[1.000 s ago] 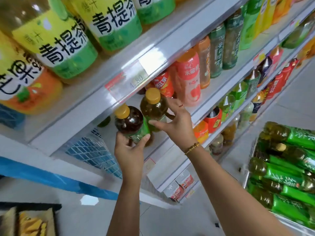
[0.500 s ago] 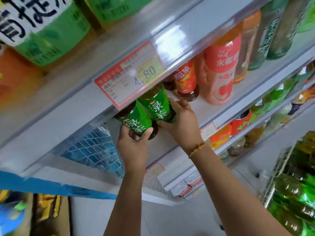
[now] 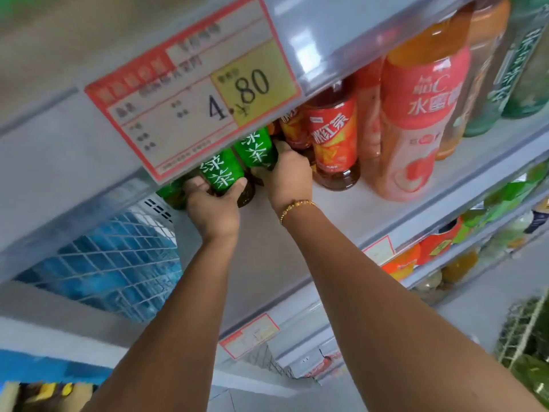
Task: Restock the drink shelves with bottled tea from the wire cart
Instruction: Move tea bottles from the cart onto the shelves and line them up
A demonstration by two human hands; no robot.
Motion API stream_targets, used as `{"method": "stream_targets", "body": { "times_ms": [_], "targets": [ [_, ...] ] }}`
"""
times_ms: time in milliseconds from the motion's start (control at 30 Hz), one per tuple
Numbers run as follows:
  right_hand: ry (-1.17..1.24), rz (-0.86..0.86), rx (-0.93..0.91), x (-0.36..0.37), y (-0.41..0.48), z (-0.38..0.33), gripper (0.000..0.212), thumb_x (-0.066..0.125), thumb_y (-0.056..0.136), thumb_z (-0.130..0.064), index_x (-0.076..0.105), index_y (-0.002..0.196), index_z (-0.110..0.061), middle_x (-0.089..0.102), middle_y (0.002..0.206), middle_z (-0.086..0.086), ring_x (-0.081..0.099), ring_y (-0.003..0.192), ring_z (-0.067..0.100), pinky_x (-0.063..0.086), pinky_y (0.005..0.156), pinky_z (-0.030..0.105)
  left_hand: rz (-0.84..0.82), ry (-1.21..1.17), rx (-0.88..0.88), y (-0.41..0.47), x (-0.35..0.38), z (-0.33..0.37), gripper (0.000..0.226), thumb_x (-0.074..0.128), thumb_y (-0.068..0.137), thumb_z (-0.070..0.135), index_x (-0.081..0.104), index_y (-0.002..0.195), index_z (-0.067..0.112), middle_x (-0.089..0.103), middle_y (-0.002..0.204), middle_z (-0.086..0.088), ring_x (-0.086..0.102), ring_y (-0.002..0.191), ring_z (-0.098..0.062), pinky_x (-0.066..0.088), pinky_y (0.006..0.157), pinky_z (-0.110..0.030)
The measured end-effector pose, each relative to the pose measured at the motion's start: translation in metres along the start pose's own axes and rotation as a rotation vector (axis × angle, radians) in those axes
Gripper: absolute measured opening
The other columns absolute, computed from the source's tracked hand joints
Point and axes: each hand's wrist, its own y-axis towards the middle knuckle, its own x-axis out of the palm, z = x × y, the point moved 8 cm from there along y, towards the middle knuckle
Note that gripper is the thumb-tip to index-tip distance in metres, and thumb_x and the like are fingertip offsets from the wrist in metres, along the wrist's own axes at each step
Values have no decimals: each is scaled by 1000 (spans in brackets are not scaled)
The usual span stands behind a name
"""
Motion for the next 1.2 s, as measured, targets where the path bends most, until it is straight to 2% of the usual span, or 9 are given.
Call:
{"method": "stream_targets", "body": {
  "times_ms": [67, 167, 367, 467, 767, 967, 1033, 1100, 1200],
  "targets": [
    [78, 34, 21, 2, 3, 1, 53, 73, 76, -21, 55, 125, -13, 67, 112, 11, 60, 103, 28, 43, 83, 29, 6, 14, -7, 10, 2, -8, 49, 84, 67, 11, 54, 102, -6, 68, 100, -14, 66, 87, -20, 56, 79, -26],
    [169, 54, 88, 11, 8, 2, 47, 74, 74, -22, 61, 118, -13, 68, 108, 8, 61, 99, 26, 41, 77, 26, 28, -38, -16, 10, 5, -11, 44, 80, 69, 2, 56, 103, -10, 67, 101, -15, 62, 83, -15, 50, 70, -12],
    [196, 106, 162, 27, 12, 11, 47, 75, 75, -24, 58, 116, -8, 66, 111, 11, 60, 104, 29, 43, 83, 32, 71, -126, 3, 16, 12, -19, 43, 75, 72, -6, 55, 109, -10, 64, 102, -12, 60, 89, -14, 50, 76, -12],
    [204, 90, 158, 30, 14, 11, 53, 74, 77, -24, 49, 120, -5, 64, 111, 15, 58, 104, 31, 44, 84, 36, 79, -59, 15, 34, 16, -25, 38, 77, 74, 3, 61, 106, -9, 68, 105, -13, 64, 90, -19, 46, 68, -5],
    [16, 100, 88, 34, 20, 10, 38, 60, 89, -21, 51, 125, -12, 58, 118, 12, 56, 108, 26, 42, 85, 30, 113, 105, -1, 61, 25, -42, 46, 76, 78, 27, 65, 117, 4, 69, 112, -9, 64, 103, -21, 43, 80, -15],
    [-46, 145, 79, 36, 22, 9, 32, 45, 90, -4, 56, 118, -13, 65, 110, 12, 60, 103, 28, 46, 80, 32, 62, 119, 28, 50, 20, -35, 30, 73, 81, 21, 69, 103, 1, 71, 101, -10, 65, 92, -21, 40, 73, -13],
    [-48, 128, 68, 36, 22, 7, 33, 42, 89, -2, 57, 117, -12, 65, 109, 13, 59, 102, 29, 45, 79, 33, 20, 100, 12, 42, 13, -35, 10, 71, 81, 13, 68, 81, 4, 68, 80, -7, 62, 77, -20, 40, 72, -19],
    [-18, 129, 83, 35, 20, 7, 32, 44, 90, -3, 54, 119, -12, 62, 113, 13, 58, 105, 29, 43, 80, 33, 84, 43, -3, 33, -10, -37, 18, 69, 78, 4, 58, 68, 13, 57, 69, -1, 53, 67, -16, 41, 71, -22],
    [30, 124, 105, 32, 15, 10, 26, 48, 91, -7, 49, 116, -9, 58, 114, 14, 56, 105, 31, 42, 80, 34, 307, -14, -98, 23, -54, -50, 27, 71, 74, 2, 54, 95, 2, 60, 99, -11, 58, 75, -15, 48, 67, -19]
  ]
}}
